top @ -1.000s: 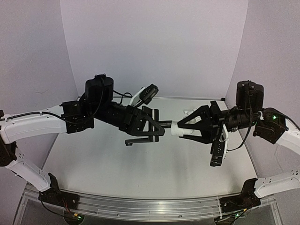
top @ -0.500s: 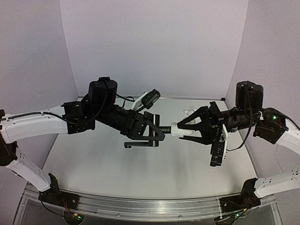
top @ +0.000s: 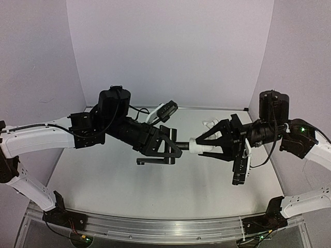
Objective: Install the water faucets
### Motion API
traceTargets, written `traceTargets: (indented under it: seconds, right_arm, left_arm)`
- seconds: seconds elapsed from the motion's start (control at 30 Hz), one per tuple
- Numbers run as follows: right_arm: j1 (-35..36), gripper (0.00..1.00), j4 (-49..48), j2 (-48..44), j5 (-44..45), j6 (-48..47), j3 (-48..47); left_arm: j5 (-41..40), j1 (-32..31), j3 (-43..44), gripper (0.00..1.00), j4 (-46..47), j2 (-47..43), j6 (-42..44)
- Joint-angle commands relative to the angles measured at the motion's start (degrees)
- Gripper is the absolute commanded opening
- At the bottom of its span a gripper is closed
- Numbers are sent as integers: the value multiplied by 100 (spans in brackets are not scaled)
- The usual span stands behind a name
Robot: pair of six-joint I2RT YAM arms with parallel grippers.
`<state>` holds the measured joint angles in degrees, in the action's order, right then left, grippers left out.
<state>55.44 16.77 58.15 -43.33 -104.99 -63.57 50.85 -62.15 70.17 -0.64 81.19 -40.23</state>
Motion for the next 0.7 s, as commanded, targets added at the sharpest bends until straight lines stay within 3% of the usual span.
traceTargets:
  seconds: [0.0, 0.27, 0.5, 0.67]
  right_arm:
    - [37, 0, -51, 2, 101, 14, -7]
    - [37, 0, -136, -16, 64, 96, 3]
    - [85, 0, -1205, -90, -88, 338, 389]
    - [108, 0, -1458, -44, 81, 360, 474]
  left_arm:
    - [199, -108, 269, 0, 550, -263, 176]
    - [393, -131, 276, 0, 530, -201, 199]
    - [453, -140, 371, 0, 626, -53, 224]
    - [449, -171, 423, 0, 589, -28, 261]
